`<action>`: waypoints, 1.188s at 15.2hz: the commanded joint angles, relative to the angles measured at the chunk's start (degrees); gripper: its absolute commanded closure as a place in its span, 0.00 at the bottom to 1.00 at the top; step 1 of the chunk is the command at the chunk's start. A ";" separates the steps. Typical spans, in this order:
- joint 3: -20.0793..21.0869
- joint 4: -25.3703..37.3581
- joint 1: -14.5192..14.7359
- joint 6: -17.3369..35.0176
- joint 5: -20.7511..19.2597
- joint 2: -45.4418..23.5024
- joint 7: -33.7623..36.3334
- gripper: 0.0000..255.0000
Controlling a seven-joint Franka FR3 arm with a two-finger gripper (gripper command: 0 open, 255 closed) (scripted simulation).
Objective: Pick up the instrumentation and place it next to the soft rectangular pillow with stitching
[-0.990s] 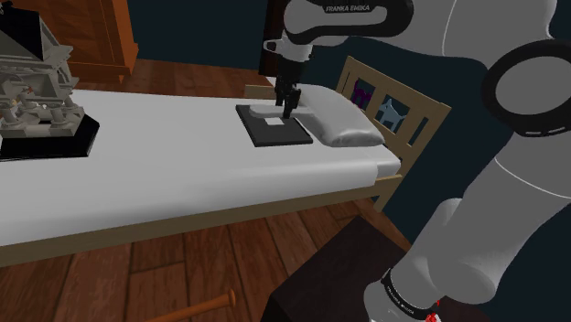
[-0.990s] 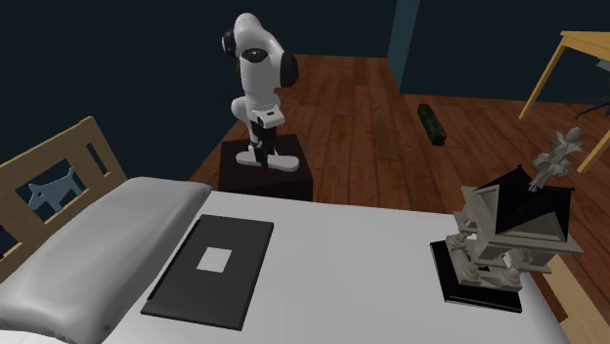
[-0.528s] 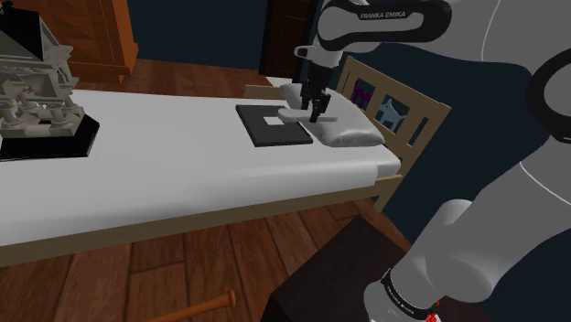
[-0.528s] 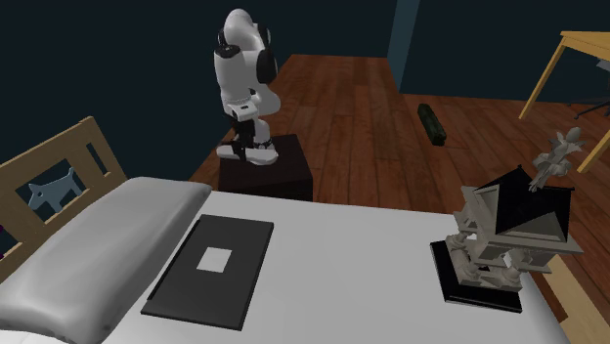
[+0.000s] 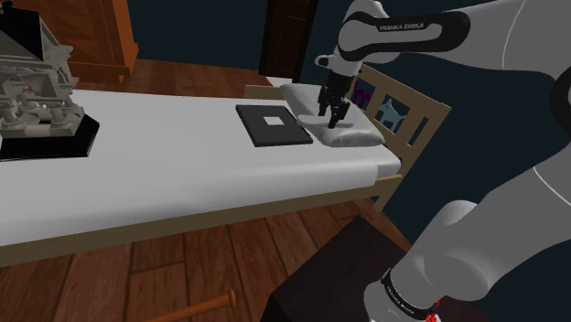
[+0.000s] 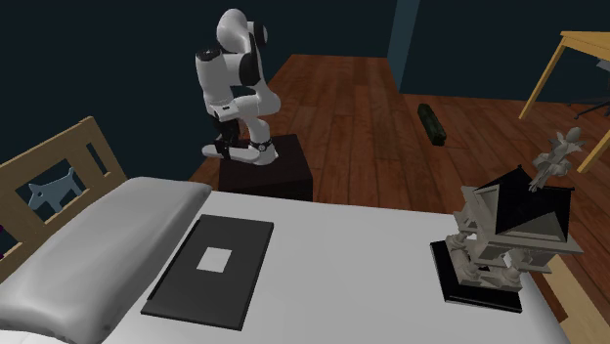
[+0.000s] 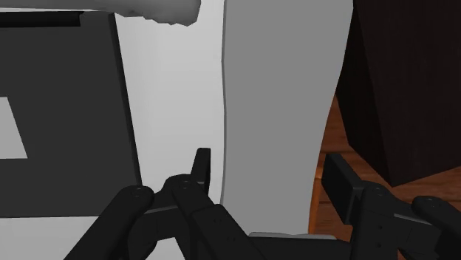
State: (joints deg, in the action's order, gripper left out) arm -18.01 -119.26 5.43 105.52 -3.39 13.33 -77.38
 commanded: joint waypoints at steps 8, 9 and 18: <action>-0.45 -5.87 -0.14 6.95 0.10 -1.08 -0.33 1.00; -0.51 -6.46 -0.15 7.73 0.13 -1.28 -0.38 1.00; -1.01 -11.21 -0.17 14.81 0.70 -3.70 -0.97 1.00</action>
State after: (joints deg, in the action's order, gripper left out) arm -19.04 -129.69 5.23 119.41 -2.72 9.72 -78.41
